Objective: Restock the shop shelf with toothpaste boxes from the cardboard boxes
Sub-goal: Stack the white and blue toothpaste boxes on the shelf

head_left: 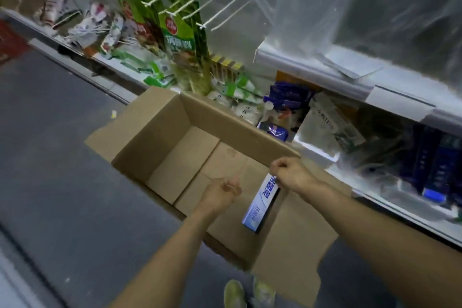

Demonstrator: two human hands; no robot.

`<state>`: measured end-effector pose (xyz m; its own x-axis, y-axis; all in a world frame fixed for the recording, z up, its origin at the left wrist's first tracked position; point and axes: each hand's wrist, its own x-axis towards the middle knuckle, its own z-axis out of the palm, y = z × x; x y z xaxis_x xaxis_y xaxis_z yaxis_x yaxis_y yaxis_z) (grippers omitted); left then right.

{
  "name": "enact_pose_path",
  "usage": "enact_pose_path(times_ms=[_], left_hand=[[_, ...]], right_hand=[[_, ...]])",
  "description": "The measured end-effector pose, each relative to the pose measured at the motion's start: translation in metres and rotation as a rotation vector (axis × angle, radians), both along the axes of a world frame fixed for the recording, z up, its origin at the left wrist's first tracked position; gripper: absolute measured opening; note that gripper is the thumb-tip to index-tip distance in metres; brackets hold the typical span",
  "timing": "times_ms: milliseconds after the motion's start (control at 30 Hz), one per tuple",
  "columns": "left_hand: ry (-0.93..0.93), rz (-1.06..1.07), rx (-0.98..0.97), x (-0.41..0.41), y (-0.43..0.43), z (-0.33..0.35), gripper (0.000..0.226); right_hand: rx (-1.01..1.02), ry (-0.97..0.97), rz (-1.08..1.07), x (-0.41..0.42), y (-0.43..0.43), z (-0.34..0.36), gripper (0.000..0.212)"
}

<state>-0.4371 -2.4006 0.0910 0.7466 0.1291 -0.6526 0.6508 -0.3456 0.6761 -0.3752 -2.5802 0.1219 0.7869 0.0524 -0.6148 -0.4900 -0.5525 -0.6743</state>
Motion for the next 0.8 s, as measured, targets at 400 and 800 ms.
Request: enact_pose_path(times_ms=[400,800], left_hand=[[0.340,0.162,-0.189,0.037,-0.005,-0.132,0.031],[0.532,0.218,-0.484,0.066,-0.015,-0.158,0.078]], right_hand=[[0.078,0.501,-0.636,0.003,0.057,-0.159,0.024],[-0.002,0.378,-0.710,-0.010,0.082,-0.225,0.022]])
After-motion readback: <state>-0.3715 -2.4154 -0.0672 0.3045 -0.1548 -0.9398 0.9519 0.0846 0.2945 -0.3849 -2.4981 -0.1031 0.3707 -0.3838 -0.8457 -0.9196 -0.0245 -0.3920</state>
